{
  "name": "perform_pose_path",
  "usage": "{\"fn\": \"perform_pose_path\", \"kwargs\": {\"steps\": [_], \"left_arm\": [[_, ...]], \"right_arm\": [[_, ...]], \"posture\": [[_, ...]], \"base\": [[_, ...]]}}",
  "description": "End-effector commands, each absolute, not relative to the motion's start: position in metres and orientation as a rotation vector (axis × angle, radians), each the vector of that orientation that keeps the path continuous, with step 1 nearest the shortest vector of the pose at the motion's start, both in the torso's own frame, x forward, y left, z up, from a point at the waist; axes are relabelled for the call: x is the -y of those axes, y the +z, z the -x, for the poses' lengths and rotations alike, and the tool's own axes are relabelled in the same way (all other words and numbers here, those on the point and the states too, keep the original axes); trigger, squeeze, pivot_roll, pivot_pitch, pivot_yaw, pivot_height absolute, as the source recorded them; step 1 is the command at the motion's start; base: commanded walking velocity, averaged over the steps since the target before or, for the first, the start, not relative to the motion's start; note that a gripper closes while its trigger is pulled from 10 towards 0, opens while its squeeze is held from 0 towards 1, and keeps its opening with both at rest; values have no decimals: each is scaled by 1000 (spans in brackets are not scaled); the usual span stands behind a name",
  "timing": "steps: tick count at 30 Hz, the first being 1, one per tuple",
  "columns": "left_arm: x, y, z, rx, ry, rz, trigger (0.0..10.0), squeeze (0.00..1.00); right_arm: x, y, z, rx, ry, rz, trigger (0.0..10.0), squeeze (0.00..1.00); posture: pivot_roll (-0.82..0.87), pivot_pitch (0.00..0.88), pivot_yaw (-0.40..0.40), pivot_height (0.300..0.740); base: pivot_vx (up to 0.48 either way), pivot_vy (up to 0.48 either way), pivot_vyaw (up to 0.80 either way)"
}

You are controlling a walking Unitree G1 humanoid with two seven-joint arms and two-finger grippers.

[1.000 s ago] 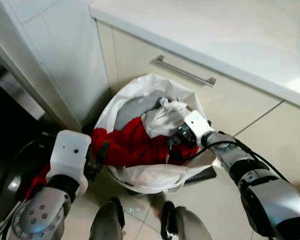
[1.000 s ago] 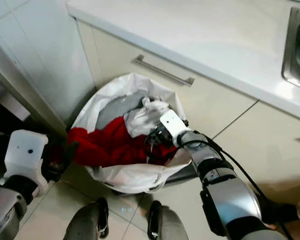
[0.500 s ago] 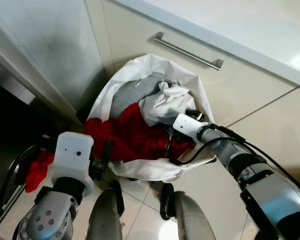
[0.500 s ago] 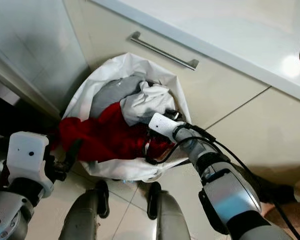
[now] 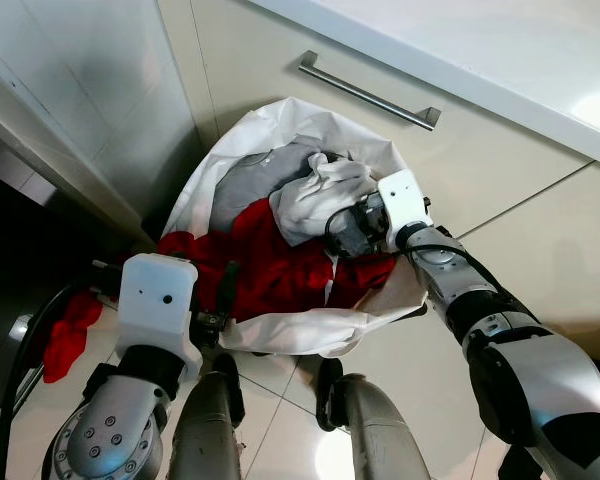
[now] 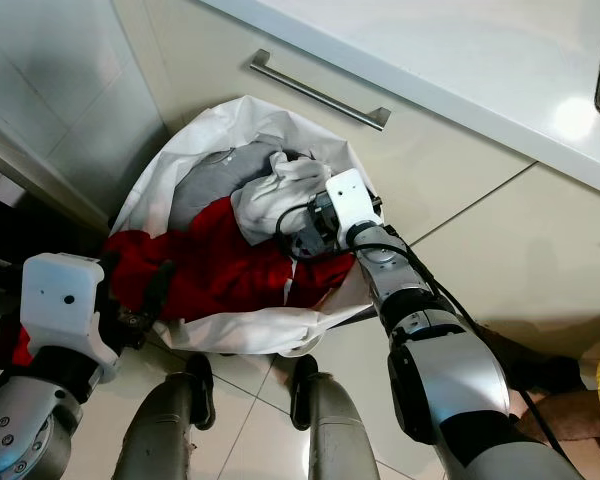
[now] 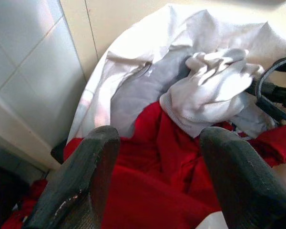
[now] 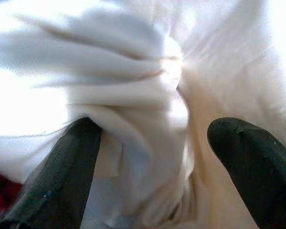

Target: Clothes washing

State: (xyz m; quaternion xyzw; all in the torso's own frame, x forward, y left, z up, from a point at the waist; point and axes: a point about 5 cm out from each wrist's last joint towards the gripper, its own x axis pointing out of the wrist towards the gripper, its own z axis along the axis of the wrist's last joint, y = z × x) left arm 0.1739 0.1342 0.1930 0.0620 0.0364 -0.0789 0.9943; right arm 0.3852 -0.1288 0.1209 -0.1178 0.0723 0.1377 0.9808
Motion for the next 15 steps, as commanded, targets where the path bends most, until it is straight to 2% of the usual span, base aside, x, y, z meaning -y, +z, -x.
{"fn": "perform_pose_path", "kwargs": {"steps": [1, 3, 7, 8, 9, 15], "left_arm": [[-131, 196, -169, -68, -164, -116, 10000, 0], [-131, 198, -170, -51, -161, -113, 10000, 0], [-132, 197, -169, -49, -159, -118, 10000, 0], [-132, 197, -169, -47, -160, -118, 10000, 0], [-132, 197, -168, -47, -162, -119, 10000, 0], [-132, 197, -168, -51, -164, -123, 10000, 0]], "right_arm": [[135, 129, -389, -134, 243, 156, 10000, 0], [142, 134, -393, -153, 171, -9, 10000, 0], [151, 125, -391, -208, 69, -94, 10000, 0], [152, 119, -389, -234, 56, -108, 10000, 153], [152, 114, -386, -259, 44, -118, 10000, 1000], [143, 103, -382, -313, 74, -151, 10000, 1000]], "posture": [[132, 414, -109, 740], [144, 424, -104, 740], [155, 434, -97, 740], [158, 438, -95, 740], [158, 438, -95, 740], [165, 435, -89, 740]], "base": [[0, 0, 0], [0, 0, 0], [0, 0, 0], [0, 0, 0], [0, 0, 0], [0, 0, 0]]}}
